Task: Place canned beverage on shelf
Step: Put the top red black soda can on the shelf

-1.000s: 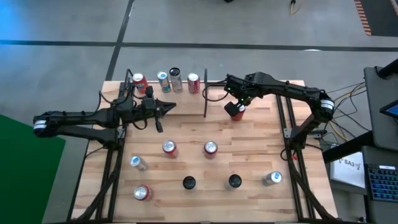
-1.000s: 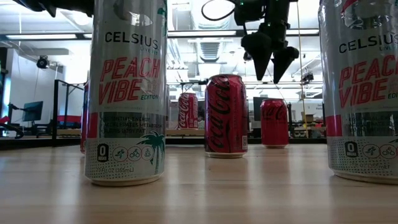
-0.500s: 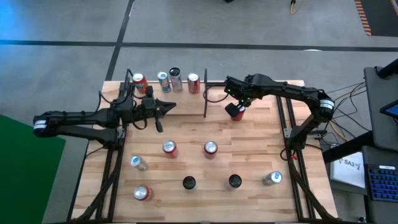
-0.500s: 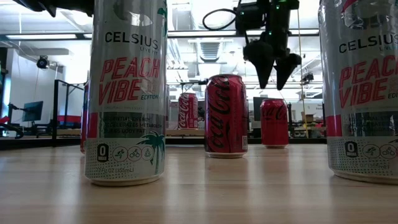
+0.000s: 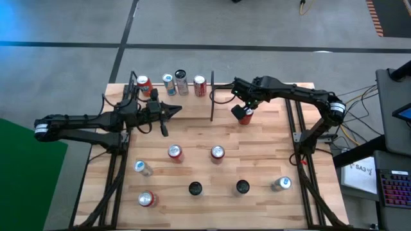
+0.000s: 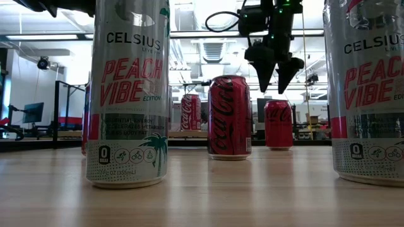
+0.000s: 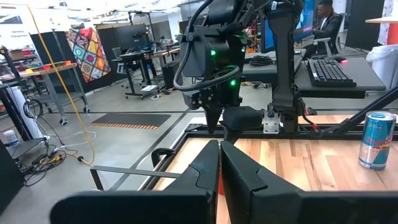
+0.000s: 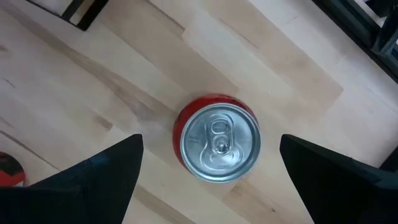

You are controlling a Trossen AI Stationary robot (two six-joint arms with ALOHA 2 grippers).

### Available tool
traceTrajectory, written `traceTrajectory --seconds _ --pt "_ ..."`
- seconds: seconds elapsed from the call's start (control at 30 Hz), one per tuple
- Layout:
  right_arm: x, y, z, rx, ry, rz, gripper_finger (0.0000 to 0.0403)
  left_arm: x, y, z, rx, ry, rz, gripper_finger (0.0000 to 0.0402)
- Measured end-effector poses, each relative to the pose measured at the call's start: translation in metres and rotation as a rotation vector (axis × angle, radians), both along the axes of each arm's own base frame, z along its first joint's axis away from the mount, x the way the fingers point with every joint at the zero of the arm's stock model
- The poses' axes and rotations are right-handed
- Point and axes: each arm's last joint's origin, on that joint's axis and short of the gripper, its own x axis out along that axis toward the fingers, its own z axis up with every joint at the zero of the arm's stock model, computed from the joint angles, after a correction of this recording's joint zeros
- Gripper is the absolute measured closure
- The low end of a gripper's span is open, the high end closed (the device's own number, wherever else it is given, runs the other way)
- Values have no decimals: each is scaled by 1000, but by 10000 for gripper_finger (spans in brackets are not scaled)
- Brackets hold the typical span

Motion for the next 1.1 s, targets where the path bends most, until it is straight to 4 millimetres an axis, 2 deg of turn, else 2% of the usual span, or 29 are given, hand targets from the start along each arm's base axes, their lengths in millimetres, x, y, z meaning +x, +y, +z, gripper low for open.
traceTrajectory --seconds 0.93,1.0,1.1 --pt "-8 -3 -64 9 11 -26 35 0 0 0 0 1 0 402" --pt "-9 -2 -68 12 14 -25 41 0 0 0 0 1 0 402" --pt "-12 -1 -73 20 27 -29 72 0 0 0 0 0 0 402"
